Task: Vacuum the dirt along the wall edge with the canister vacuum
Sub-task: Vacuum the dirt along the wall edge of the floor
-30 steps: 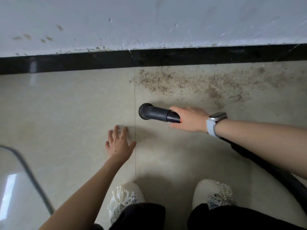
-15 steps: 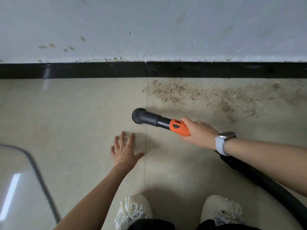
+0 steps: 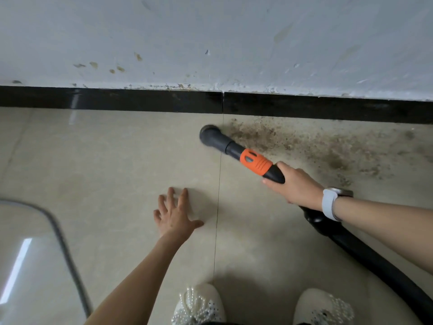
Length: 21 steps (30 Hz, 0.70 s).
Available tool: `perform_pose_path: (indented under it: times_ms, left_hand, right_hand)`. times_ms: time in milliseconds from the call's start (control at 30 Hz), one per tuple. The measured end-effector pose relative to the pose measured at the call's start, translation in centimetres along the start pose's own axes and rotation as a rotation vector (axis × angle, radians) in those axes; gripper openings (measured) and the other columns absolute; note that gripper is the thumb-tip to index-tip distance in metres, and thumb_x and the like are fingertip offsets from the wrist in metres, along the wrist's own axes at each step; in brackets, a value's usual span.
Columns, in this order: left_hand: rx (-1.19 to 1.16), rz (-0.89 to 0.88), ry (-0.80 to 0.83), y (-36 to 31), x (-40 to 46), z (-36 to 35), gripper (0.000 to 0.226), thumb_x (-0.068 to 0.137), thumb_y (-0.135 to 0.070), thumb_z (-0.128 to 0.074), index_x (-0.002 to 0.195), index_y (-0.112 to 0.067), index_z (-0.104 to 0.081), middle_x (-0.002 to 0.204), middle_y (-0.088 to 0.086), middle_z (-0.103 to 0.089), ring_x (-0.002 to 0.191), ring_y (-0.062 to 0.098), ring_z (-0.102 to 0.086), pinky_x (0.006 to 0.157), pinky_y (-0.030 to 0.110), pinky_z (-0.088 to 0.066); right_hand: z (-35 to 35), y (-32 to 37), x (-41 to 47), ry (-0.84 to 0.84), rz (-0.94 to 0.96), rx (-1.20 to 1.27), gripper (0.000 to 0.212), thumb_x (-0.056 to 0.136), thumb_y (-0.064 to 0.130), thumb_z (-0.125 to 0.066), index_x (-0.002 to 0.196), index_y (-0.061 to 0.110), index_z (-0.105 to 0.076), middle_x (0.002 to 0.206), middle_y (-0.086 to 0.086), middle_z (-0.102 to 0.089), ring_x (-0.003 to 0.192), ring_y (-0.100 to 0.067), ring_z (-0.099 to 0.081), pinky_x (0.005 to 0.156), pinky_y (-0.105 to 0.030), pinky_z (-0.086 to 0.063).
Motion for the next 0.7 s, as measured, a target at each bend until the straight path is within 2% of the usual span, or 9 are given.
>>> perform_pose_path:
  times_ms: [133,200,333,500,700]
  left_hand:
    - [-0.004,0.01,0.017,-0.3,0.1,0.2,0.102,0.075,-0.054,-0.07,0.15,-0.034,-0.004,0.157,0.0,0.012,0.143,0.03,0.011,0.114,0.045,-0.009]
    - [-0.006,0.011,0.024,-0.3,0.0,0.2,0.102,0.075,-0.053,-0.07,0.15,-0.033,-0.003,0.157,0.001,0.013,0.144,0.031,0.012,0.115,0.046,-0.009]
    - [-0.012,0.014,0.023,-0.3,0.0,0.2,0.102,0.076,-0.051,-0.071,0.15,-0.032,-0.002,0.157,0.001,0.014,0.144,0.031,0.012,0.115,0.047,-0.009]
    - [-0.026,0.043,0.022,-0.5,0.0,0.3,0.103,0.076,-0.049,-0.073,0.15,-0.033,-0.003,0.158,0.001,0.012,0.144,0.03,0.011,0.115,0.046,-0.012]
    - [-0.102,0.066,0.005,-0.3,-0.2,0.3,0.101,0.074,-0.044,-0.075,0.149,-0.035,-0.008,0.157,-0.004,0.01,0.144,0.025,0.01,0.115,0.045,-0.013]
  right_hand:
    - [1.6,0.3,0.9,-0.142,-0.051,0.094,0.028,0.089,0.042,-0.056,0.086,0.02,-0.039,0.069,-0.007,-0.057,0.047,-0.024,-0.052,0.051,-0.036,-0.048]
    - [0.8,0.7,0.7,-0.089,-0.032,0.115,0.028,0.089,0.042,-0.056,0.081,0.024,-0.037,0.068,-0.005,-0.055,0.045,-0.021,-0.051,0.046,-0.032,-0.045]
    - [-0.6,0.9,-0.1,0.024,0.037,-0.02,0.03,0.09,0.044,-0.055,0.077,0.029,-0.032,0.065,0.001,-0.052,0.044,-0.014,-0.048,0.045,-0.026,-0.038]
    - [2.2,-1.0,0.3,-0.103,-0.05,0.027,0.028,0.091,0.043,-0.054,0.091,0.019,-0.04,0.068,-0.003,-0.053,0.048,-0.02,-0.05,0.048,-0.031,-0.042]
    - [3.3,-4.3,-1.1,-0.19,-0.142,0.002,0.03,0.09,0.042,-0.055,0.09,0.016,-0.04,0.063,-0.003,-0.051,0.046,-0.021,-0.049,0.046,-0.028,-0.039]
Point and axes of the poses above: each hand's wrist, its own x-axis towards the middle knuckle, its own z-axis out of the back of the hand, y = z × x, the point moved 7 cm from there along x, towards the middle knuckle
